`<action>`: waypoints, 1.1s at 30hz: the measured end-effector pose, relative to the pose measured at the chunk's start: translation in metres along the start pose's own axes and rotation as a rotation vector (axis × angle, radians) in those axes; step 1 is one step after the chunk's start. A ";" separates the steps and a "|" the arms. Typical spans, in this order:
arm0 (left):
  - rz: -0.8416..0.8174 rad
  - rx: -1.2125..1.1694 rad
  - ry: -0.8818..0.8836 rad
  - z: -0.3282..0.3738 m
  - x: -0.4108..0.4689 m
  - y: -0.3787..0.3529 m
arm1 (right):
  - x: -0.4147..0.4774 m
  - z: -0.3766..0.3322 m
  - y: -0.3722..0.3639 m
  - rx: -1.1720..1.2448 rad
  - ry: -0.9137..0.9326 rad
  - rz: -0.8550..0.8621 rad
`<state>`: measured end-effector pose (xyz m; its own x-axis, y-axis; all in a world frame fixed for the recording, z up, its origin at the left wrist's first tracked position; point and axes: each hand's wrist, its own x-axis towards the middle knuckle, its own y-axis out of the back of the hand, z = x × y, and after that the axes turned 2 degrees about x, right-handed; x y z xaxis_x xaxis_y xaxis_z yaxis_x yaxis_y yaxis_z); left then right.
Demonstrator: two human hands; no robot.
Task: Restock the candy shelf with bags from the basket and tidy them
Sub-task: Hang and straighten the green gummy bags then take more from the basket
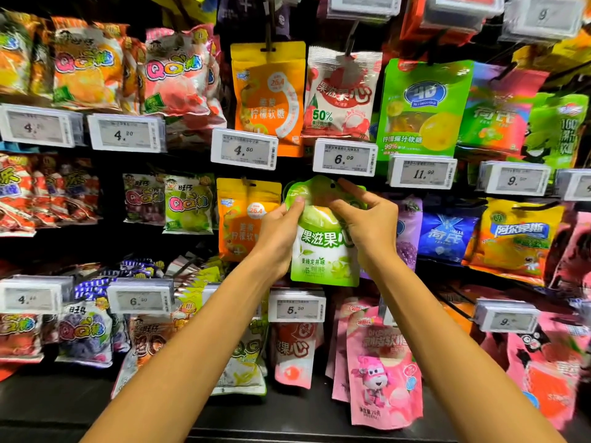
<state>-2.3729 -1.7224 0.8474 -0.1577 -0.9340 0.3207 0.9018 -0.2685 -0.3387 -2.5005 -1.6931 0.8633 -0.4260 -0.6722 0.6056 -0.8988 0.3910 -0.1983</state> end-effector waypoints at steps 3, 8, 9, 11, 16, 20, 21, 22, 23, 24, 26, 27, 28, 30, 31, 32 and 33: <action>0.016 -0.011 0.000 0.000 0.002 -0.003 | 0.001 -0.002 -0.001 -0.014 -0.015 0.007; 0.052 -0.024 0.030 0.004 0.002 -0.007 | 0.002 0.002 -0.003 -0.105 0.032 0.025; 0.057 -0.029 0.038 0.005 0.001 -0.008 | 0.003 0.004 -0.003 -0.133 0.041 0.036; 0.078 -0.021 0.056 0.005 -0.001 -0.008 | 0.002 0.008 -0.004 -0.175 0.029 0.047; 0.124 0.088 0.014 0.001 0.003 -0.007 | 0.005 0.018 -0.007 -0.291 0.060 0.057; 0.162 0.209 -0.088 -0.007 0.006 -0.010 | 0.009 0.027 -0.009 -0.338 0.070 0.068; 0.172 0.222 -0.095 -0.007 0.007 -0.012 | 0.010 0.029 -0.010 -0.346 0.072 0.073; 0.182 0.218 -0.077 -0.007 0.008 -0.012 | 0.010 0.030 -0.011 -0.351 0.071 0.076; 0.190 0.202 -0.044 -0.006 0.008 -0.013 | 0.012 0.031 -0.012 -0.346 0.066 0.074; 0.194 0.188 -0.013 -0.005 0.009 -0.013 | 0.013 0.031 -0.012 -0.331 0.058 0.069; 0.206 0.198 0.012 -0.006 0.010 -0.013 | 0.014 0.033 -0.012 -0.295 0.044 0.064; 0.212 0.209 0.010 -0.007 0.010 -0.013 | 0.013 0.035 -0.012 -0.289 0.046 0.065; 0.214 0.217 0.008 -0.009 0.010 -0.013 | 0.012 0.036 -0.012 -0.290 0.054 0.065; 0.197 0.202 -0.005 -0.009 0.008 -0.012 | 0.009 0.037 -0.011 -0.303 0.074 0.060; 0.189 0.191 -0.008 -0.008 0.005 -0.011 | 0.008 0.037 -0.010 -0.314 0.076 0.055; 0.189 0.193 -0.020 -0.006 0.004 -0.010 | 0.008 0.036 -0.011 -0.328 0.073 0.048; 0.193 0.230 -0.046 -0.006 0.003 -0.007 | 0.007 0.035 -0.011 -0.345 0.068 0.040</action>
<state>-2.3819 -1.7245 0.8454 0.0393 -0.9494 0.3116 0.9816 -0.0216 -0.1897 -2.4977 -1.7243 0.8424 -0.4419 -0.6128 0.6551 -0.7885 0.6136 0.0420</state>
